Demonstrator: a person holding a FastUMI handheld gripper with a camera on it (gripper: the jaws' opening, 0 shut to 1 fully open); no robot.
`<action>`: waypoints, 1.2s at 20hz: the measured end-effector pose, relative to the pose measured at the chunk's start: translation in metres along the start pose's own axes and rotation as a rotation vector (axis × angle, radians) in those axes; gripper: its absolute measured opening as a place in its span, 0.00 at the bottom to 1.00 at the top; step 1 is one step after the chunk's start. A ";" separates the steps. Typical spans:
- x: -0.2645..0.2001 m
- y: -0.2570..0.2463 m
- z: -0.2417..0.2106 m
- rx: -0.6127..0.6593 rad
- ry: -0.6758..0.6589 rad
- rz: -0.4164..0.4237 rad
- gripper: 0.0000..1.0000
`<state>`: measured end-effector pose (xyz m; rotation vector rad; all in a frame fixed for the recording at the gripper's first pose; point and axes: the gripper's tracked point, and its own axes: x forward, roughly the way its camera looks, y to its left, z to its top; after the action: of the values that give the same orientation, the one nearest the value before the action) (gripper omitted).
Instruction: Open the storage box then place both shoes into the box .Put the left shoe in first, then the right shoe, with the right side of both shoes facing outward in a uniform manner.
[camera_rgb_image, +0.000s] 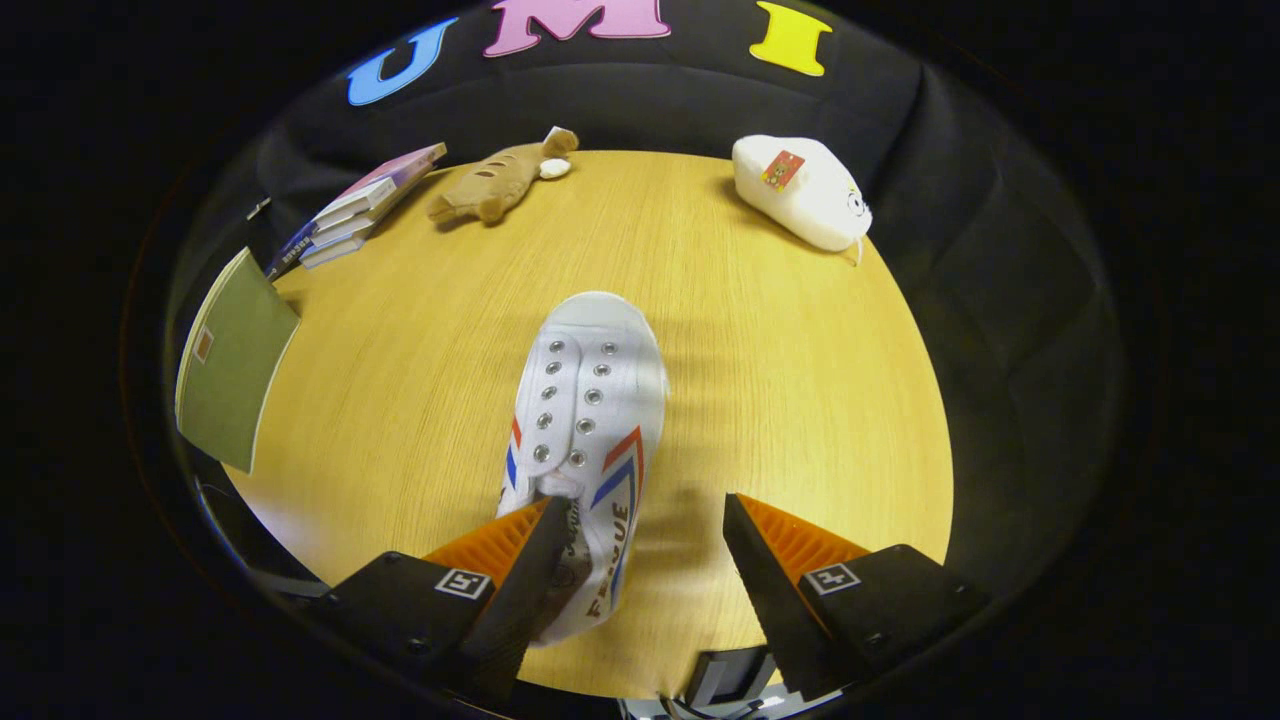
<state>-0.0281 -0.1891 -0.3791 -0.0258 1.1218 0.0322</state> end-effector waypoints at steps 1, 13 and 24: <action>0.005 0.001 0.001 0.016 0.002 0.010 0.94; 0.005 0.015 0.006 0.229 0.009 0.030 0.05; -0.106 0.123 0.046 0.228 -0.068 0.112 0.05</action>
<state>-0.0375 -0.0659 -0.2640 0.2398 1.0529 0.0047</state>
